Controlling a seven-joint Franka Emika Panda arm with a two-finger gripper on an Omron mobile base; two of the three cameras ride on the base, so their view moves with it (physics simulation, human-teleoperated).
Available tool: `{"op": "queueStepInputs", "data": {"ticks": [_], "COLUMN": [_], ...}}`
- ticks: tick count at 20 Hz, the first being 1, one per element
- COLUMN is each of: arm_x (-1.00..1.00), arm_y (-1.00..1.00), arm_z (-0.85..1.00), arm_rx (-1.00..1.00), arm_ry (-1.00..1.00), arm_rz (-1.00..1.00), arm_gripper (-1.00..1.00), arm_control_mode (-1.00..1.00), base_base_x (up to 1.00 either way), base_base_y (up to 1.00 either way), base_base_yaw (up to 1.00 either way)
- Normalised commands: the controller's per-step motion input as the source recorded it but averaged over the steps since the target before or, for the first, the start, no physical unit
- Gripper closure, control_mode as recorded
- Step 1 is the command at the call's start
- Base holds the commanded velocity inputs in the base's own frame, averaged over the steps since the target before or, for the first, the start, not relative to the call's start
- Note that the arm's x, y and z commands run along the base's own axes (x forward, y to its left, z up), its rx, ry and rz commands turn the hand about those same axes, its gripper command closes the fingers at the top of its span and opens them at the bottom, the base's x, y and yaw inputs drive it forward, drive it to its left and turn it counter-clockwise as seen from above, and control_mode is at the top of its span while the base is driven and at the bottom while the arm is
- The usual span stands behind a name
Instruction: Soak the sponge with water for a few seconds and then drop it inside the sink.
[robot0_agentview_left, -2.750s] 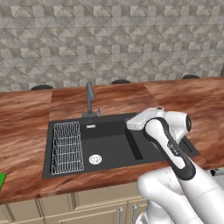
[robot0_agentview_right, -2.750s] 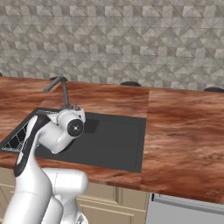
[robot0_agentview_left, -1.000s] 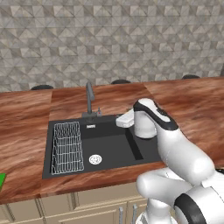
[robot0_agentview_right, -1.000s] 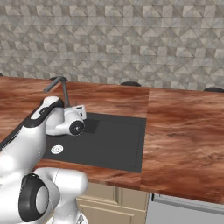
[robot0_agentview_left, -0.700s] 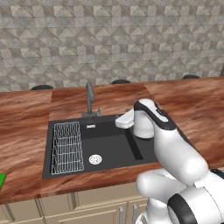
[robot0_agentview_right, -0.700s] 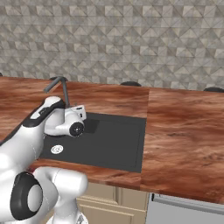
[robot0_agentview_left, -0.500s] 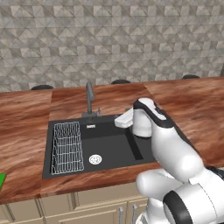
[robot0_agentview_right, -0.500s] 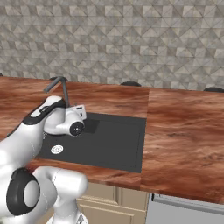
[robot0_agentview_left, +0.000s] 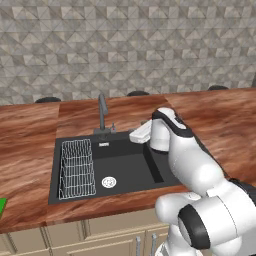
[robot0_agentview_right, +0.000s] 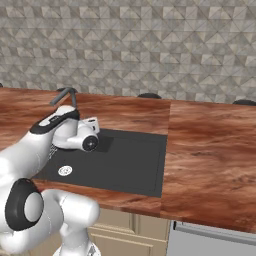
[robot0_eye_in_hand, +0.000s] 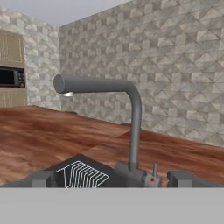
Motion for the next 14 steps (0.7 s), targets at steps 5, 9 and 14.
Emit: {"op": "queueStepInputs", "data": {"ticks": [5, 9, 14], "arm_x": [0.26, 0.23, 0.19], "arm_y": [0.16, 0.13, 0.12], "arm_z": [0.00, -0.09, -0.17], "arm_rx": [0.00, 0.00, 0.00], "arm_ry": [-0.08, -0.07, -0.04], "arm_rz": [0.01, 0.01, 0.01], "arm_gripper": [-1.00, -1.00, -1.00], "arm_control_mode": [-1.00, -1.00, -1.00], "base_base_x": [0.00, 0.00, 0.00], "base_base_y": [0.00, 0.00, 0.00], "base_base_yaw": [0.00, 0.00, 0.00]}}
